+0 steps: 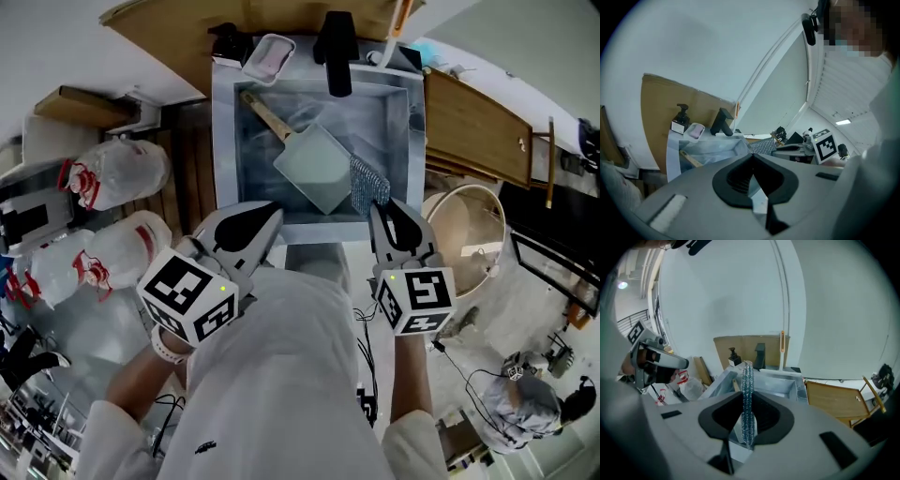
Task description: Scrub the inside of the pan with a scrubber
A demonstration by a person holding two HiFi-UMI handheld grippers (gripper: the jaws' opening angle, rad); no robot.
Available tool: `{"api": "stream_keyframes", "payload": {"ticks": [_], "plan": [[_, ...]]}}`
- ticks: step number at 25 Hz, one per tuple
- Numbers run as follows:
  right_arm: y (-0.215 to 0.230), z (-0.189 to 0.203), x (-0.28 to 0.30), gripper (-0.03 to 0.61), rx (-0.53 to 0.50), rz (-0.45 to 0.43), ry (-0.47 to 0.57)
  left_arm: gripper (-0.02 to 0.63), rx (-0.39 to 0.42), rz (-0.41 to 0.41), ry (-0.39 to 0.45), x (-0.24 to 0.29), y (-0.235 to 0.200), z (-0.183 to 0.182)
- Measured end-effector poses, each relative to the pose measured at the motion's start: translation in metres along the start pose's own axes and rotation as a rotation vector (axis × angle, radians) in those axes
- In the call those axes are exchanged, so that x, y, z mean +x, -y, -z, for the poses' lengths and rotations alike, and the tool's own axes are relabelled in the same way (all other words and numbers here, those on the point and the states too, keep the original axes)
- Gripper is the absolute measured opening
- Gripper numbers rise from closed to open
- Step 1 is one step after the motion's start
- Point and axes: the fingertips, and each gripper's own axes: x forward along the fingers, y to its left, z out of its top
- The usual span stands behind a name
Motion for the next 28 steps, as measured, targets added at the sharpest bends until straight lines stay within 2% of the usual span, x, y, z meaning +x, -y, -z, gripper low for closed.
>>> {"api": "stream_keyframes", "payload": {"ticks": [8, 13, 22, 28], "plan": [[0.015, 0.023, 0.075, 0.063, -0.118, -0.058, -0.131, 0.005, -0.095, -0.072, -0.046, 0.042, -0.044, 0.033], [0.02, 0.043, 0.122, 0.061, -0.169, -0.108, -0.219, 0.005, -0.109, -0.106, -0.073, 0.068, -0.065, 0.05], [0.033, 0.091, 0.18, 0.061, -0.285, -0.148, -0.396, 0.005, -0.161, -0.087, -0.085, 0.108, -0.086, 0.075], [0.049, 0.117, 0.186, 0.061, -0.28, -0.114, -0.475, 0.005, -0.2, -0.081, -0.087, 0.124, -0.094, 0.087]]}}
